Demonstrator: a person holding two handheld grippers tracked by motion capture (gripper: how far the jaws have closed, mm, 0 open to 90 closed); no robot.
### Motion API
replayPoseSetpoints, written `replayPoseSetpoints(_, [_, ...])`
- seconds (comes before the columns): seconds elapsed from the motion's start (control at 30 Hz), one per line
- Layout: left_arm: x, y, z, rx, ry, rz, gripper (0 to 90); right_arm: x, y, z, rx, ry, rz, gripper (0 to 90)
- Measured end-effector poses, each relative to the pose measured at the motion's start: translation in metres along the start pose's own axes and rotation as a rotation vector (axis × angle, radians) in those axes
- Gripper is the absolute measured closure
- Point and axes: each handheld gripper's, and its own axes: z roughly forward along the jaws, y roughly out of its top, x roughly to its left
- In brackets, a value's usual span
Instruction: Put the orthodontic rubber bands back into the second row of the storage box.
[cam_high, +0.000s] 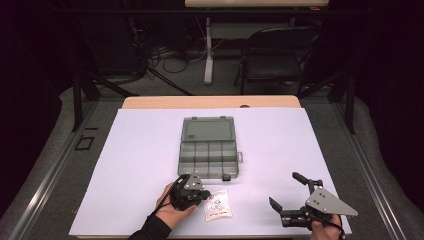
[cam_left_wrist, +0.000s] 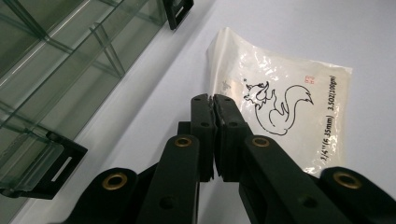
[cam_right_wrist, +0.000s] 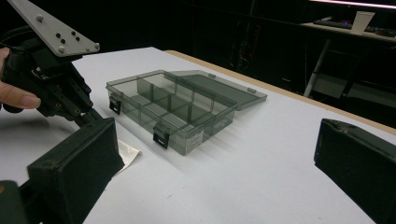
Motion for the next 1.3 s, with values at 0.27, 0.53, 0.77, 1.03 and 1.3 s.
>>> replayPoseSetpoints(0.27, [-0.001, 0.002, -0.012, -0.036, -0.008, 0.008, 88.9, 0.0, 0.0, 0.0, -0.003, -0.001, -0.001, 0.0])
replayPoseSetpoints(0.53, [-0.002, 0.004, -0.027, -0.075, -0.009, 0.02, 89.0, 0.0, 0.0, 0.0, -0.002, -0.001, 0.002, 0.0])
replayPoseSetpoints(0.77, [-0.005, 0.006, -0.038, -0.111, -0.007, 0.028, 89.1, 0.0, 0.0, -0.001, -0.004, -0.001, 0.0, 0.0])
replayPoseSetpoints(1.03, [-0.008, 0.009, -0.048, -0.142, -0.01, 0.048, 89.2, 0.0, 0.0, -0.001, -0.004, -0.002, 0.0, 0.0])
replayPoseSetpoints(1.3, [-0.009, 0.011, -0.058, -0.172, -0.004, 0.062, 89.3, 0.0, 0.0, 0.0, -0.012, -0.006, 0.001, 0.0])
